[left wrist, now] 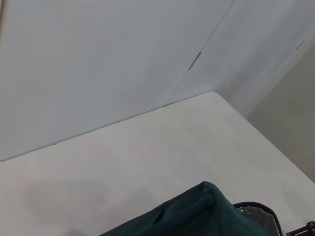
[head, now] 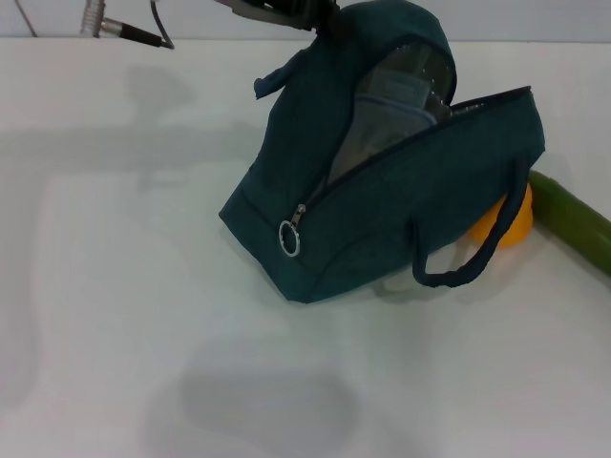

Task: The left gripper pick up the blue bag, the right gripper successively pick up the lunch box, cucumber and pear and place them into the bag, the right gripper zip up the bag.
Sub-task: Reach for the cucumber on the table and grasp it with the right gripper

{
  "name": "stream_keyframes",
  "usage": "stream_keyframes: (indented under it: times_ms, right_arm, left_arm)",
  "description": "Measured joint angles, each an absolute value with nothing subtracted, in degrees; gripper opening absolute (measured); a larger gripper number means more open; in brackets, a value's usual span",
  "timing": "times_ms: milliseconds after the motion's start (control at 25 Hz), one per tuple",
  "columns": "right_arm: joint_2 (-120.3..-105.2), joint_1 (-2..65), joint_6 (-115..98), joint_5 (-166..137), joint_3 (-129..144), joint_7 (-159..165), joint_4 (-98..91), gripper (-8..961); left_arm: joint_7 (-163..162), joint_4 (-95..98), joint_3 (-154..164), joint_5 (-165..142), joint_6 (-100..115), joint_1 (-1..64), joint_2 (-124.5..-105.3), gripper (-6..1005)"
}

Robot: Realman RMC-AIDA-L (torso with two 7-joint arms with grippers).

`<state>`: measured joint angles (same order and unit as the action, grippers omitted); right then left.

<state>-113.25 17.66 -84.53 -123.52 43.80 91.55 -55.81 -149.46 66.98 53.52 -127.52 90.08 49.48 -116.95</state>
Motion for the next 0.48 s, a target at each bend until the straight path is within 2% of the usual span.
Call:
stream_keyframes:
  times_ms: [480]
  right_arm:
    - [-113.07, 17.76, -89.39, -123.43, 38.62, 91.63, -57.80, 452]
  left_arm:
    - [-148.29, 66.98, 53.52, -126.83, 90.09, 49.21, -116.88, 48]
